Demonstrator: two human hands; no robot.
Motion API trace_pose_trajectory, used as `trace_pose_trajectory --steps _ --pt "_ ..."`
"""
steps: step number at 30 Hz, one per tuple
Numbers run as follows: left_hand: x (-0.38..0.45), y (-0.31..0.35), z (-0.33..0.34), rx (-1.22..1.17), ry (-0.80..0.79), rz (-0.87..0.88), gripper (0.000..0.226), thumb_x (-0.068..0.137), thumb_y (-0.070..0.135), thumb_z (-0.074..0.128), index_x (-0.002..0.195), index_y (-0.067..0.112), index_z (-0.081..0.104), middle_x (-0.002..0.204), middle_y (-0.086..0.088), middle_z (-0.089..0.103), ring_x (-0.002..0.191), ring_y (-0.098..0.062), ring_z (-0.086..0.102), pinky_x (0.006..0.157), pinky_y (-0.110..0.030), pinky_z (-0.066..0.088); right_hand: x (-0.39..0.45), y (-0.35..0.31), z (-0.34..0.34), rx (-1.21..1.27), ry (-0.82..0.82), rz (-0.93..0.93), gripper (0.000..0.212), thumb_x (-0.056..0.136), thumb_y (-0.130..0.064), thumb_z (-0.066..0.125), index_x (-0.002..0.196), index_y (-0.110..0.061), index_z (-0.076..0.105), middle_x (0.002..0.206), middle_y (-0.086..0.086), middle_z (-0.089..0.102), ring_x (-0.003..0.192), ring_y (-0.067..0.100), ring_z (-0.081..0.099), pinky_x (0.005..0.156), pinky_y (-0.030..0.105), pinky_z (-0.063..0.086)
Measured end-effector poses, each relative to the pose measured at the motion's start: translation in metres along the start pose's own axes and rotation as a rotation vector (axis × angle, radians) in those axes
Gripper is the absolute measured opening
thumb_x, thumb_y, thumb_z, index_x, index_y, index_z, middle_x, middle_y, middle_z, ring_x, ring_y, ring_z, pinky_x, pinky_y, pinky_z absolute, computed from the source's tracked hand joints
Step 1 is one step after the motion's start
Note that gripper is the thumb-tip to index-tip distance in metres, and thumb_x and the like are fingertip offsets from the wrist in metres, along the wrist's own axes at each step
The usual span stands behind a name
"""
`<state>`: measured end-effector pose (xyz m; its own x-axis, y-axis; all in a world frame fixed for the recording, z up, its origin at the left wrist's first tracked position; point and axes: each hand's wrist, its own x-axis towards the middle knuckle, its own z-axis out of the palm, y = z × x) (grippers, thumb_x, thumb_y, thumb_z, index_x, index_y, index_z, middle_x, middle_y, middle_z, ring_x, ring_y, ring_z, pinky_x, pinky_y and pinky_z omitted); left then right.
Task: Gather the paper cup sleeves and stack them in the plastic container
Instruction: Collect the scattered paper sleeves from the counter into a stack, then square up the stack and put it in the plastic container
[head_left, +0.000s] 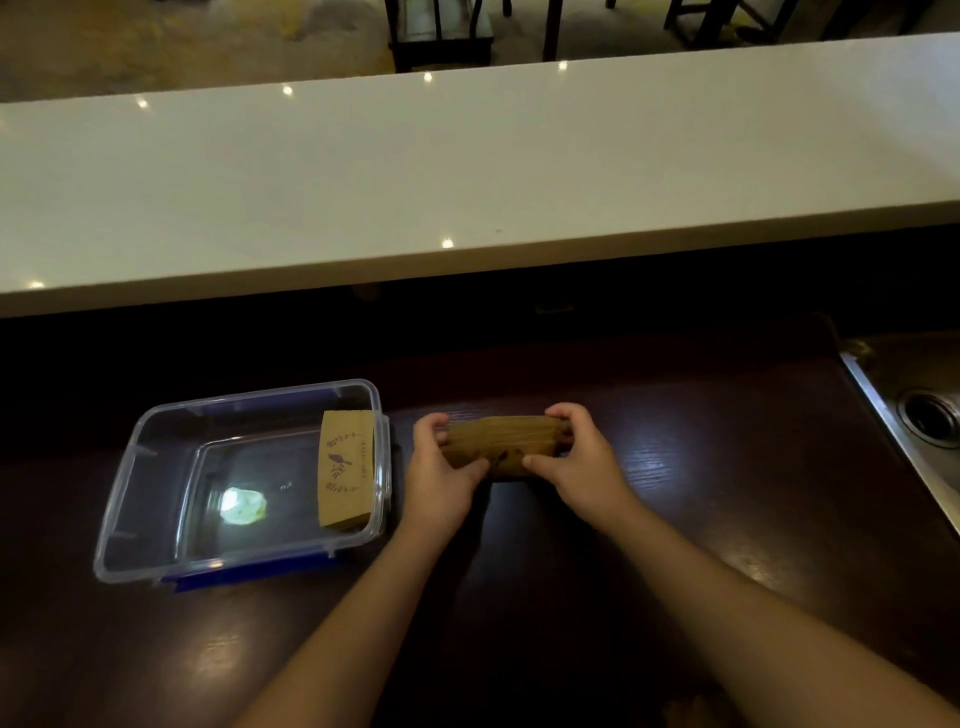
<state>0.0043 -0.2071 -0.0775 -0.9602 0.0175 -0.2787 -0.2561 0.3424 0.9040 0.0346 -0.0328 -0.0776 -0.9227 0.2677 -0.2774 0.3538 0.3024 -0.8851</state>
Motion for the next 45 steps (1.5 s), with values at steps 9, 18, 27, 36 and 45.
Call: trace_pose_trajectory --steps 9,18,27,36,45 --pt "-0.054 -0.027 0.010 -0.042 0.090 0.129 0.076 0.080 0.006 0.072 0.132 0.043 0.030 0.124 0.001 0.055 0.105 0.002 0.058 0.078 -0.005 0.045 -0.050 0.031 0.008 -0.226 0.106 -0.287 0.075 0.082 -0.022 0.068 0.139 -0.051 0.028 0.119 -0.029 0.042 0.109 -0.013 0.043 0.087 0.006 0.035" --pt "-0.066 -0.034 0.022 0.199 0.160 0.300 0.064 0.087 0.011 0.064 0.143 0.028 0.038 0.133 0.005 0.047 0.116 -0.001 0.046 0.082 0.007 0.030 -0.060 0.038 0.020 -0.379 0.128 -0.310 0.061 0.090 -0.019 0.059 0.146 -0.028 0.034 0.145 0.009 0.044 0.133 0.022 0.039 0.108 0.031 0.034" --pt "-0.066 -0.035 0.021 0.383 0.124 0.339 0.063 0.091 0.018 0.058 0.147 0.032 0.030 0.140 -0.003 0.046 0.102 -0.002 0.050 0.073 -0.018 0.041 -0.058 0.036 0.018 -0.501 0.109 -0.307 0.062 0.091 -0.028 0.055 0.147 -0.029 0.028 0.149 0.008 0.041 0.137 0.023 0.034 0.106 0.041 0.035" --pt "-0.056 -0.001 -0.010 -0.166 -0.014 0.332 0.090 0.074 0.010 0.075 0.133 0.057 0.028 0.099 0.020 0.062 0.100 -0.006 0.062 0.088 -0.022 0.049 -0.050 0.030 0.007 -0.080 0.063 -0.187 0.051 0.078 -0.025 0.073 0.125 -0.030 0.057 0.123 -0.003 0.058 0.116 0.014 0.054 0.100 0.030 0.043" --pt "-0.067 0.009 0.002 0.334 0.047 0.682 0.050 0.085 0.006 0.066 0.134 0.013 0.054 0.119 -0.011 0.053 0.107 -0.009 0.052 0.089 -0.009 0.037 -0.053 0.029 0.017 -0.540 0.011 -0.247 0.055 0.085 -0.045 0.060 0.134 -0.021 0.051 0.139 -0.001 0.055 0.138 0.019 0.032 0.107 0.035 0.026"
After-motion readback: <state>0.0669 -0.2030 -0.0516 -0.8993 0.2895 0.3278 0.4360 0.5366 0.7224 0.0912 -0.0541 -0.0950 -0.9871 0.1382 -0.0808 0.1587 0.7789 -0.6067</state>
